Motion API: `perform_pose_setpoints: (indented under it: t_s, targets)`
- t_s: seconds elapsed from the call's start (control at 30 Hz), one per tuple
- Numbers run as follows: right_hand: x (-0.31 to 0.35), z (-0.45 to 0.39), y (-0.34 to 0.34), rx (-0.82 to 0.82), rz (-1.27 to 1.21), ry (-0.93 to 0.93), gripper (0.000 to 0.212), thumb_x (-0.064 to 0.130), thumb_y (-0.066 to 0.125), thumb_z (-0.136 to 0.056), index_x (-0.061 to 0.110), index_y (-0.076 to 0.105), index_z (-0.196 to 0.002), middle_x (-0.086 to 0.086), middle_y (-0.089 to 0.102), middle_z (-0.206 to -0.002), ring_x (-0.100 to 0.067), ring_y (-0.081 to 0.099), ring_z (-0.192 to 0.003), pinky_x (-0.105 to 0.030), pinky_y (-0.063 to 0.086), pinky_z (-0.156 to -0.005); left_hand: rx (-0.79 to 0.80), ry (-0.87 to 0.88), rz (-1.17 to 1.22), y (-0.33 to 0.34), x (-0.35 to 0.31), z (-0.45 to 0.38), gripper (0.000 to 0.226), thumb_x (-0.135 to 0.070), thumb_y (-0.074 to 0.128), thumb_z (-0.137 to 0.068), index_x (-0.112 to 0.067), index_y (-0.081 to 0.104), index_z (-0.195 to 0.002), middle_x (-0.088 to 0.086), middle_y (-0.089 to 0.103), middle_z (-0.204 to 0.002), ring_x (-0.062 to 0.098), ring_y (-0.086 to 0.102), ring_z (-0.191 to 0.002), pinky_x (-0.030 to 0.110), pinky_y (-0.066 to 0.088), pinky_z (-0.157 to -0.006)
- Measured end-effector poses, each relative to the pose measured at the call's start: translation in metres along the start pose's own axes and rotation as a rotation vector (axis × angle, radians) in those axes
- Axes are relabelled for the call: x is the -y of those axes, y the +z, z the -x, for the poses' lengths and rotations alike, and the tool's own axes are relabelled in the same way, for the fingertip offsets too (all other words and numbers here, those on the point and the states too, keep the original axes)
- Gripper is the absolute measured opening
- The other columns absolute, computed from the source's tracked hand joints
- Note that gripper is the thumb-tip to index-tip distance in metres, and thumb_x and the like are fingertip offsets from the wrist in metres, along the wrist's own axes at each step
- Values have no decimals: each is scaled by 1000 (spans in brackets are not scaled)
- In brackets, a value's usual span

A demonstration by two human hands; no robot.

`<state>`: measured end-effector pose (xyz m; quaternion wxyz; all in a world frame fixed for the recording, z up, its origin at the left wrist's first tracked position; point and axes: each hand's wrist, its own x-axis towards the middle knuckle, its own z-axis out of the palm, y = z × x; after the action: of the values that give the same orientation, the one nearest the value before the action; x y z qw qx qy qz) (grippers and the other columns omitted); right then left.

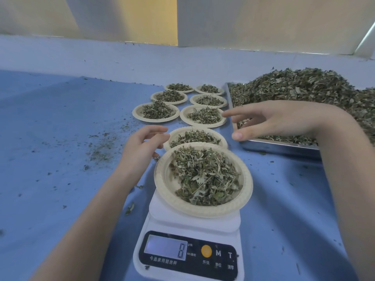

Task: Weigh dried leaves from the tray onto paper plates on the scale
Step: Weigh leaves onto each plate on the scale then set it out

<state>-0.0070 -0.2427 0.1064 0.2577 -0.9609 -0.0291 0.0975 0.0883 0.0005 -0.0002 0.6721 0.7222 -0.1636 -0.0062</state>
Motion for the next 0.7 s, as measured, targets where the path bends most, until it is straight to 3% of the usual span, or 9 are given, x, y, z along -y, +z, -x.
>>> perform_pose_setpoints:
  t_s: [0.13, 0.2, 0.27, 0.33, 0.4, 0.5, 0.57, 0.7]
  targets:
    - [-2, -3, 3, 117, 5, 17, 69, 69, 62, -54, 54, 50, -120, 25, 59, -114, 11, 58, -103, -8, 48, -76, 16, -16, -12, 0, 1, 0, 12, -18, 62, -89, -22, 68, -99, -1, 64, -93, 16, 60, -81, 27, 50, -67]
    - [-4, -5, 4, 134, 11, 30, 64, 69, 63, -55, 52, 52, -116, 24, 61, -112, 15, 58, -97, -7, 49, -74, 24, -18, -23, 1, 1, 1, 14, -19, 62, -89, -21, 68, -101, -1, 65, -94, 15, 61, -80, 25, 50, -67]
    - [-10, -11, 6, 61, 49, 63, 57, 64, 62, -66, 46, 54, -120, 19, 62, -115, 6, 61, -100, -14, 49, -82, 30, -21, -30, 1, 0, 1, 14, -18, 62, -88, -20, 67, -102, 0, 65, -95, 14, 61, -79, 24, 49, -66]
    - [-19, -17, 8, -68, 110, 93, 43, 50, 60, -84, 34, 58, -123, 9, 63, -119, -15, 65, -103, -29, 49, -93, 39, -24, -35, 2, 0, 1, 14, -18, 62, -88, -20, 67, -102, 0, 65, -95, 13, 60, -78, 22, 48, -66]
    - [-24, -19, 11, -158, 123, 93, 30, 41, 58, -90, 27, 64, -116, 3, 67, -112, -20, 67, -96, -38, 51, -93, 47, -23, -42, 3, 0, 1, 14, -19, 62, -88, -21, 67, -100, -1, 65, -94, 12, 60, -78, 19, 48, -64]
    - [-9, -11, 15, -201, -23, -50, 24, 49, 62, -84, 37, 69, -103, 11, 71, -94, -9, 68, -83, -28, 57, -79, 50, -20, -43, 2, 0, 1, 13, -20, 62, -88, -23, 67, -100, -2, 66, -94, 12, 61, -79, 18, 48, -63]
    - [14, -5, 21, -111, -42, -164, 31, 62, 64, -75, 48, 67, -103, 18, 68, -96, -2, 67, -79, -19, 55, -70, 47, -22, -40, 1, -1, 1, 14, -20, 62, -88, -21, 68, -101, 0, 66, -95, 13, 61, -80, 19, 47, -63]
    - [47, -8, 45, 30, 222, -206, 51, 76, 62, -64, 63, 51, -112, 21, 57, -106, 14, 56, -81, -15, 41, -68, 44, -26, -33, 0, -2, 3, 16, -20, 62, -88, -20, 67, -102, 3, 65, -97, 13, 61, -79, 20, 47, -64]
